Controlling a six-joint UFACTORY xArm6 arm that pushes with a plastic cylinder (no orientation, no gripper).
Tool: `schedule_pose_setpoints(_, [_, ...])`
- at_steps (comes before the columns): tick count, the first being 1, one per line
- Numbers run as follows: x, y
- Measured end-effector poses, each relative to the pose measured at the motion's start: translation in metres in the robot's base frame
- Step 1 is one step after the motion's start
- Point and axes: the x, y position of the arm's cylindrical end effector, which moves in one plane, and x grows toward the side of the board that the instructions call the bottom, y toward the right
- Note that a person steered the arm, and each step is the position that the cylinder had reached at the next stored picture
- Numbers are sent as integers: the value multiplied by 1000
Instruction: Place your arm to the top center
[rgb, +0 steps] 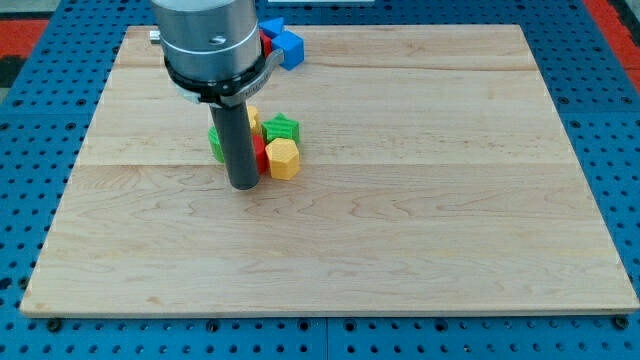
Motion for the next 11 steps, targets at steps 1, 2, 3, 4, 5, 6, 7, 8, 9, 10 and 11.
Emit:
schedule_pose_setpoints(1, [-6, 0])
schedule_pose_setpoints(2, [-9, 0])
schedule_pose_setpoints(3, [0, -2])
schedule_pose_setpoints(4, [72, 22])
schedule_pose_setpoints(5, [29, 157])
schedule_pose_setpoints(6, [-89, 245])
schedule_pose_setpoints(7, [-212, 263])
schedule_pose_setpoints(8, [-273, 218])
schedule_pose_setpoints(9, [-273, 200])
schedule_pose_setpoints(10, [-273, 109])
schedule_pose_setpoints(11, [-272, 70])
